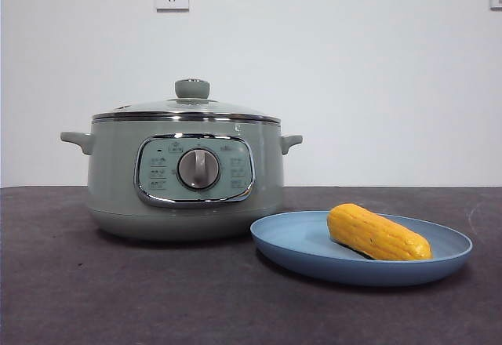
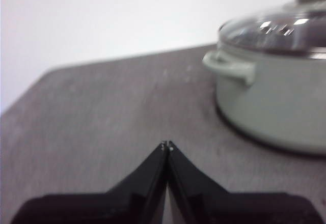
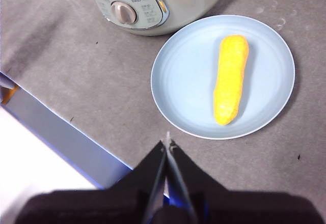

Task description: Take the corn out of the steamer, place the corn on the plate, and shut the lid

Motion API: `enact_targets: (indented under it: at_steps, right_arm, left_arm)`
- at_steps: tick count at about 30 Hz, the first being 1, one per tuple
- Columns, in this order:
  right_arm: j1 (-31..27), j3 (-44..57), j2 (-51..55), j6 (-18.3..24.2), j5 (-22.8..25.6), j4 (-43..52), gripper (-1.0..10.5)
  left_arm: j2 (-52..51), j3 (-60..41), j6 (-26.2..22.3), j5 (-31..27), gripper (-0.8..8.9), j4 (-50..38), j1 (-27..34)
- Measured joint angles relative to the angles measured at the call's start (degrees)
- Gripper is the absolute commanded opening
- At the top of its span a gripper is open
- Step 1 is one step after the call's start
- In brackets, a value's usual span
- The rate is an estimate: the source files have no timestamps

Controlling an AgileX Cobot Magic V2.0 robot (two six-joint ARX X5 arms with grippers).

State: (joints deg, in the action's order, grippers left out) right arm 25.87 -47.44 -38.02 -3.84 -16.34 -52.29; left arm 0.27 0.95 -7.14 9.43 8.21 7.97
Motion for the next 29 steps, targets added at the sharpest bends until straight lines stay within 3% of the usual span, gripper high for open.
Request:
enact_targets:
  at_steps: [10,29]
  right_arm:
    - [0.0,0.0,0.0,0.0,0.0,0.0,0.0]
    - [0.0,0.0,0.4,0.4,0.3,0.1,0.0]
  left_arm:
    - [0.0,0.0,4.8,-0.3,-0.03,1.8,-0.3]
    - [0.0,0.0,4.9,-0.3,-0.03,1.8,-0.3]
